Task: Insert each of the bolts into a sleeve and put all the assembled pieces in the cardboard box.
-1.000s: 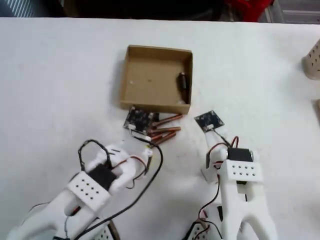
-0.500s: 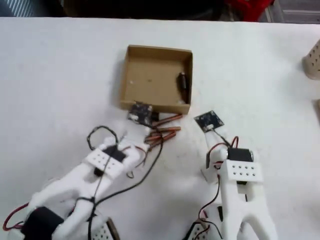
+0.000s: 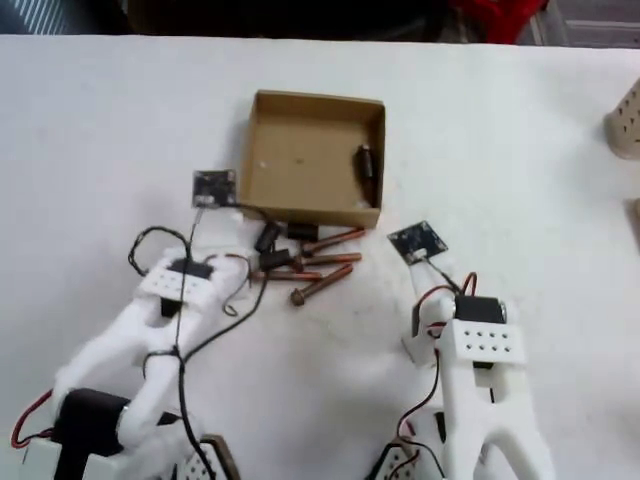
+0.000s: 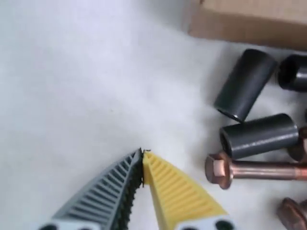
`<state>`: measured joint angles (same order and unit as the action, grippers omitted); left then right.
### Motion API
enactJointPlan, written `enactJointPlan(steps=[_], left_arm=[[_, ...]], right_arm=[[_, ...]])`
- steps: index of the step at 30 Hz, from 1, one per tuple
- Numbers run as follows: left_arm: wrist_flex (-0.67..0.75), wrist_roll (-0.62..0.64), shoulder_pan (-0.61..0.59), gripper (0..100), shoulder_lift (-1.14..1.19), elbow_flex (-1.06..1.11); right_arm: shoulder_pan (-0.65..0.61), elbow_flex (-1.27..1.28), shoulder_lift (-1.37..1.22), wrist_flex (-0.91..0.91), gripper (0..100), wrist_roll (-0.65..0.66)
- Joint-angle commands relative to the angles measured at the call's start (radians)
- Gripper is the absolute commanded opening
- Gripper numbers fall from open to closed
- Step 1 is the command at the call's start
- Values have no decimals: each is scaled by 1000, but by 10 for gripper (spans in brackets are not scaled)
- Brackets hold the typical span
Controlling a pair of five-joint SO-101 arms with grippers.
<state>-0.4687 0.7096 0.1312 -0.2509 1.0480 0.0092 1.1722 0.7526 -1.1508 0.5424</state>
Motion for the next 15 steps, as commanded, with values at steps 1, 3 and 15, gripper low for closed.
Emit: enactJointPlan(steps=[1,3,15], left_arm=[[-17,78,-51,27,1,-78],[-72,89,-67,27,1,-114],[-330,95,249,26,-306,-91]], right_arm=[[10,-6,22,8,17,9],[10,-6,22,10,17,9],[7,-6,22,10,17,9]])
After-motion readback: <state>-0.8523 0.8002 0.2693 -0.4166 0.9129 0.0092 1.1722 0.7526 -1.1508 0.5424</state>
